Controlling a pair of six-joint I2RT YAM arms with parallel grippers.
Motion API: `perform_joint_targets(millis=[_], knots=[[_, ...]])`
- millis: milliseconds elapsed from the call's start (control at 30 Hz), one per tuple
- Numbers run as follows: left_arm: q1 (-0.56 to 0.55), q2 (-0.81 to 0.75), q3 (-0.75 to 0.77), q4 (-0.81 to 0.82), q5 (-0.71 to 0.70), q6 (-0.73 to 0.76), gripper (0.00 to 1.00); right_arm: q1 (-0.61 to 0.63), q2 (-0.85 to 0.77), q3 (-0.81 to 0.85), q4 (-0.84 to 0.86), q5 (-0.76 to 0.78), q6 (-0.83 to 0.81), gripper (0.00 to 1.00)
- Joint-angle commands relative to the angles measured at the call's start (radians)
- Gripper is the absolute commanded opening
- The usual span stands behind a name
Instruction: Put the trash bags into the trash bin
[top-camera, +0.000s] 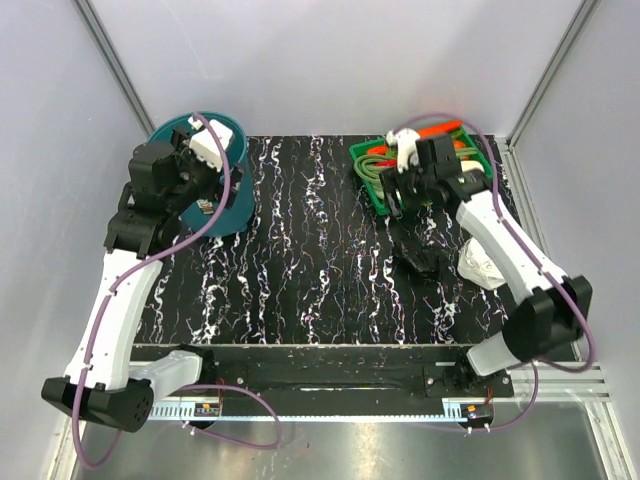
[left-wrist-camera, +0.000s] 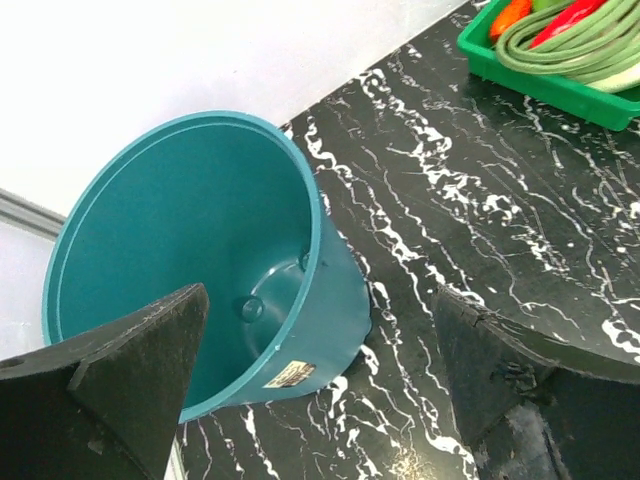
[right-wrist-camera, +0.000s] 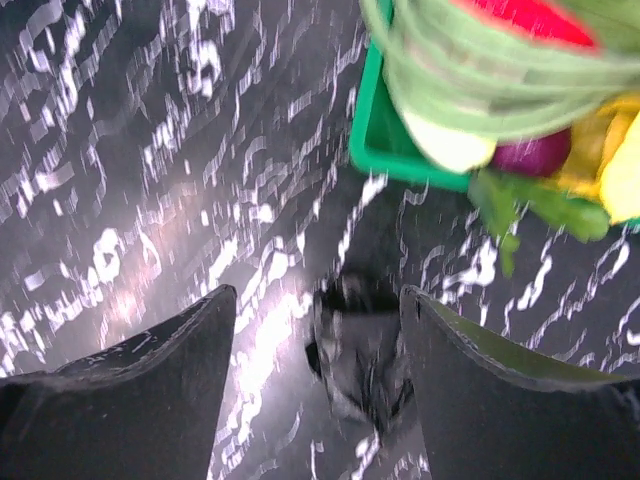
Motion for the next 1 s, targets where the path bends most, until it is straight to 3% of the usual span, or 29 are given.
perform_joint_targets(millis=[0, 200, 367, 633, 700, 833, 967], knots=[[-0.033, -0.068, -0.018, -0.018, 0.072, 0.000, 0.99, -0.001, -0.081, -0.247, -0.101, -0.007, -0.148, 0.72], [-0.119, -0.148, -0.081, -0.060, 0.141, 0.011, 0.99, -0.001, -0.166, -0.475, -0.029, 0.020, -0.182, 0.72], [-0.156, -0.152, -0.122, -0.075, 0.140, 0.029, 0.99, -0.001, -0.153, -0.562, 0.063, 0.077, -0.217, 0.72], [-0.188, -0.139, -0.162, -0.074, 0.118, 0.055, 0.99, -0.001, 0.026, -0.567, 0.166, 0.108, -0.239, 0.68], [-0.191, -0.132, -0.173, -0.063, 0.109, 0.055, 0.99, -0.001, 0.064, -0.546, 0.171, 0.106, -0.233, 0.64], [-0.199, -0.122, -0.190, -0.057, 0.103, 0.054, 0.99, -0.001, 0.061, -0.490, 0.142, 0.079, -0.191, 0.47], [-0.207, -0.117, -0.205, -0.057, 0.095, 0.066, 0.99, 0.001, 0.014, -0.428, 0.064, 0.037, -0.148, 0.45]])
